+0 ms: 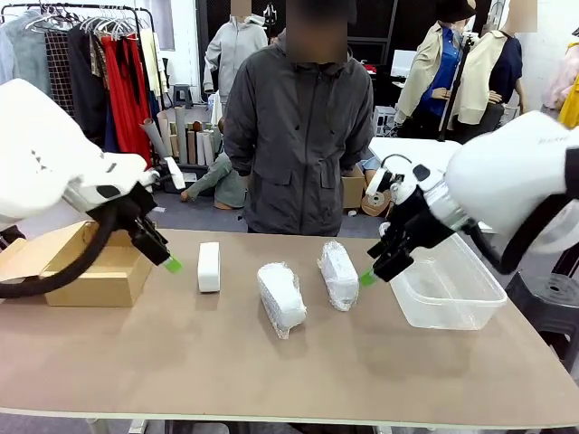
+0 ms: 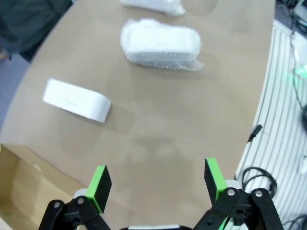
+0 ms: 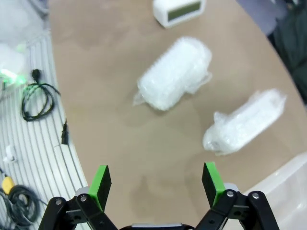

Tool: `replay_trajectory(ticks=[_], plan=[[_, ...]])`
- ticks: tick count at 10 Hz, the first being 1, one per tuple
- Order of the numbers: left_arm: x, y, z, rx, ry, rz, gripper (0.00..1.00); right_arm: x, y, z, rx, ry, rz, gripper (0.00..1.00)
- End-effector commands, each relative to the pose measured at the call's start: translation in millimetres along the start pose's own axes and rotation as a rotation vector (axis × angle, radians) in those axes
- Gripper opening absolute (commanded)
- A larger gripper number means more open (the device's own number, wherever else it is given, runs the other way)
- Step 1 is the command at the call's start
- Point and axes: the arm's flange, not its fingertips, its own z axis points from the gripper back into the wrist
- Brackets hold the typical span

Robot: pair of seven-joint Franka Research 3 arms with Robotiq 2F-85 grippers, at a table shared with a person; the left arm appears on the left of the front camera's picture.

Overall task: Separate and place wrapped and unwrapped clocks.
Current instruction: Pick up the Digital clock indicated by the person.

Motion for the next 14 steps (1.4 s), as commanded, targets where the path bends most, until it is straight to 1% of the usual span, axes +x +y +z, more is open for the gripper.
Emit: replay_trajectory(ticks=[1, 2, 3, 4, 5, 8, 9, 10, 11, 12, 13, 14], plan=[[-6, 23, 0, -0.074, -0.075, -0.114, 1.0, -2, -32, 8, 0.067, -0.088, 0.085, 1.0], [-6, 30, 2, -0.069, -0.1, -0.155, 1.0, -3, -45, 14, 0.059, -0.119, 0.098, 1.0], [-6, 33, 4, -0.054, -0.117, -0.169, 1.0, -3, -55, 17, 0.04, -0.133, 0.103, 1.0], [-2, 30, 5, 0.004, -0.114, -0.077, 1.0, -1, -50, 15, -0.061, -0.17, 0.021, 1.0], [-4, 22, 11, -0.031, -0.091, -0.151, 1.0, -1, -36, 27, 0.025, -0.109, 0.093, 1.0], [-4, 22, 11, -0.031, -0.091, -0.151, 1.0, -1, -36, 27, 0.025, -0.109, 0.093, 1.0], [-3, 22, 9, -0.019, -0.073, -0.138, 1.0, -1, -38, 24, 0.012, -0.094, 0.076, 1.0], [0, 39, 15, -0.072, -0.075, -0.195, 1.0, 4, -57, 29, 0.021, -0.098, 0.119, 1.0], [-2, 55, 23, -0.095, -0.072, -0.223, 1.0, 9, -75, 38, 0.087, -0.089, 0.186, 1.0], [-3, 70, 31, -0.118, -0.081, -0.241, 1.0, 13, -91, 45, 0.114, -0.098, 0.23, 1.0], [-2, 79, 37, -0.137, -0.096, -0.274, 1.0, 18, -102, 54, 0.121, -0.106, 0.271, 1.0], [-1, 82, 42, -0.126, -0.092, -0.32, 1.0, 21, -111, 63, 0.13, -0.128, 0.296, 1.0]])
